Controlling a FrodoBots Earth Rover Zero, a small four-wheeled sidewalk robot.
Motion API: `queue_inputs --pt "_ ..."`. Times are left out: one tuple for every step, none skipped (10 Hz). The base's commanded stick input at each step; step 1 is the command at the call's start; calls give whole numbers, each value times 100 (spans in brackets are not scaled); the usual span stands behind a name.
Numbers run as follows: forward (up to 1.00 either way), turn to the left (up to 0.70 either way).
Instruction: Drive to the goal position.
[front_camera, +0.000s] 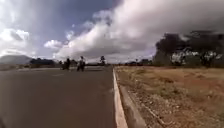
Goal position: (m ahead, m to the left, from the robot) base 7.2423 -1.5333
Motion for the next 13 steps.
queue_inputs --pt "87 0" --pt "87 0" --pt "87 0" --pt "87 0" --pt "87 0" --pt "87 0" --pt "87 0" --pt "87 0" --pt "89 -33" --pt "87 -32" --pt "90 0" --pt "90 0" --pt "89 0"
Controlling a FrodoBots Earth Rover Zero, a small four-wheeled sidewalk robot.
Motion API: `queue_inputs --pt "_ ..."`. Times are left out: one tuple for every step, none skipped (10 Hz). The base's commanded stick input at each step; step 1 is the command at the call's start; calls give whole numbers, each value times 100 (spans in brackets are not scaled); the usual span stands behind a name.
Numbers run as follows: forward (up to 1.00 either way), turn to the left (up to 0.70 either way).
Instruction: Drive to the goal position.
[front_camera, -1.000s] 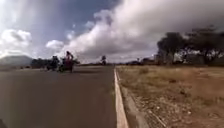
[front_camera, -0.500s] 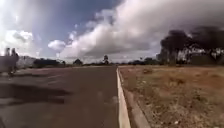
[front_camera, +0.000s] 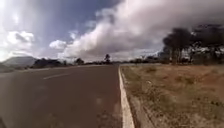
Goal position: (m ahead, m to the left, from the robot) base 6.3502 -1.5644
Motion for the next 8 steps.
queue_inputs --pt "87 0" --pt "87 0" --pt "87 0" --pt "87 0" --pt "90 0" --pt "88 0" --pt "87 0" --pt "87 0"
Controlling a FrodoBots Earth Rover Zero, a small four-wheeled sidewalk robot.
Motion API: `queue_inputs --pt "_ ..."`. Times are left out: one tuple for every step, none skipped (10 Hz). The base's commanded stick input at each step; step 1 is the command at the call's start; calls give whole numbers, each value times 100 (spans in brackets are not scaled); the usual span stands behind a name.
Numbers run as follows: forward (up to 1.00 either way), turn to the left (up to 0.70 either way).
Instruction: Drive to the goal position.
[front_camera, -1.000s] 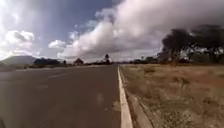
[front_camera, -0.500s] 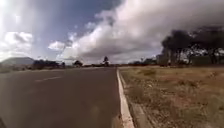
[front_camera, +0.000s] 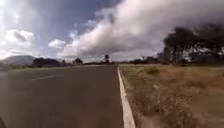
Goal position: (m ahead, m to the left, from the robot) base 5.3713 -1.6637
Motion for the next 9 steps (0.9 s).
queue_inputs --pt "87 0" --pt "87 0" --pt "87 0" --pt "87 0" --pt "89 -8" --pt "88 -26" --pt "89 -25" --pt "88 -8" --pt "87 -9"
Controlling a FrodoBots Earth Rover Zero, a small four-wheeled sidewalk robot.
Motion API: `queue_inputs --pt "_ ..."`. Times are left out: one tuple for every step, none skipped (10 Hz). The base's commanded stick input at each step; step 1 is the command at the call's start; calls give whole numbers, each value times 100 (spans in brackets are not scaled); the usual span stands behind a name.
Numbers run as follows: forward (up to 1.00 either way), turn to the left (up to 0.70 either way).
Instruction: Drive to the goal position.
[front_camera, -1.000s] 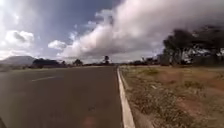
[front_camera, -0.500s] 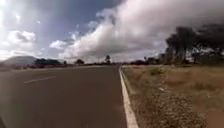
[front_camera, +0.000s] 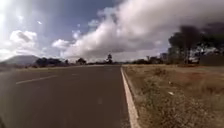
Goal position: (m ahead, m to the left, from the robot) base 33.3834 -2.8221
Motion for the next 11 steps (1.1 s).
queue_inputs --pt "88 -24" --pt "88 -30" --pt "87 -31" --pt "90 0" --pt "90 0" --pt "90 -33" --pt "90 -33" --pt "87 -33" --pt "87 -35" --pt "87 -18" --pt "87 -1"
